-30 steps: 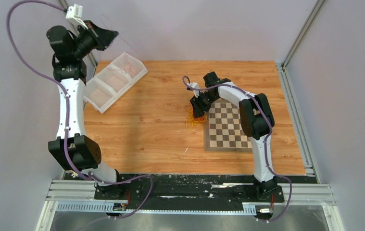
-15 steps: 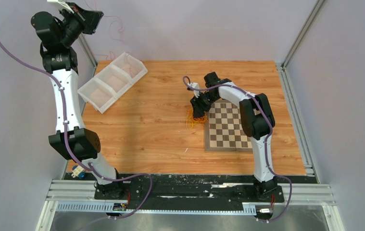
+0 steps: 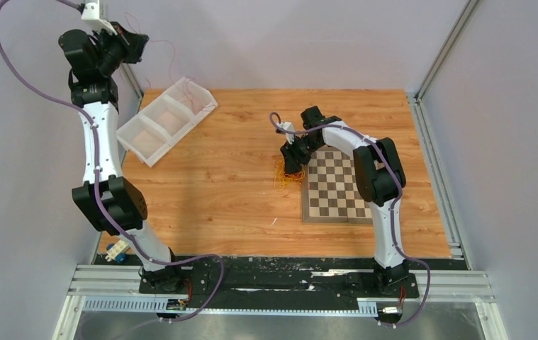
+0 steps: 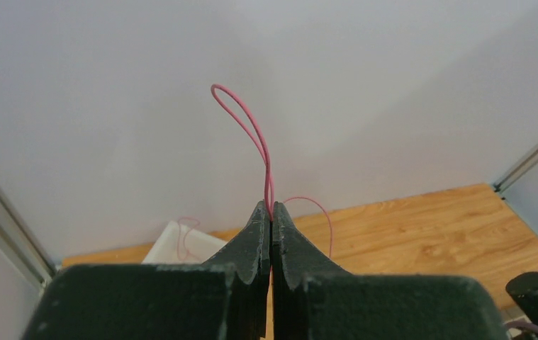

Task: Untangle the cables

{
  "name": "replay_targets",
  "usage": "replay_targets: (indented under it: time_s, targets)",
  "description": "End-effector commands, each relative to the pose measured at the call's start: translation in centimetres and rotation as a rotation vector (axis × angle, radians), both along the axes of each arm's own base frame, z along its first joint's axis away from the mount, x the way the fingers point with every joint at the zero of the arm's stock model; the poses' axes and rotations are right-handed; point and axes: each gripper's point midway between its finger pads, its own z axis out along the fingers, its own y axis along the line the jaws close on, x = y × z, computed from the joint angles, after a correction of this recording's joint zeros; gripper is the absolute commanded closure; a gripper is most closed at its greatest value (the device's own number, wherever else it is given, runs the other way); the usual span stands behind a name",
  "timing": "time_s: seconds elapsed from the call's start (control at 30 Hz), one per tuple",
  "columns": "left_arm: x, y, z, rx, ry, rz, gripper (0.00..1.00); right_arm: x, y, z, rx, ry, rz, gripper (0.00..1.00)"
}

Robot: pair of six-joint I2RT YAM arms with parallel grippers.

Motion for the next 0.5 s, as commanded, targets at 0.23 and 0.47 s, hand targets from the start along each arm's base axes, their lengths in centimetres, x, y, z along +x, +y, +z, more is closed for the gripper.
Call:
replay_targets:
  time_s: [0.23, 0.47]
  targets:
    - [2.6, 2.1, -3.1, -0.007, -0.005, 0.069, 1.00, -0.1, -2.0, -1.1, -0.064, 0.030, -0.036, 0.45]
    - [6.2, 2.2, -5.4, 0.126, -0.054, 0.042, 0.91, 0.1, -2.0, -1.3, -0.066, 0.039, -0.040, 0.45]
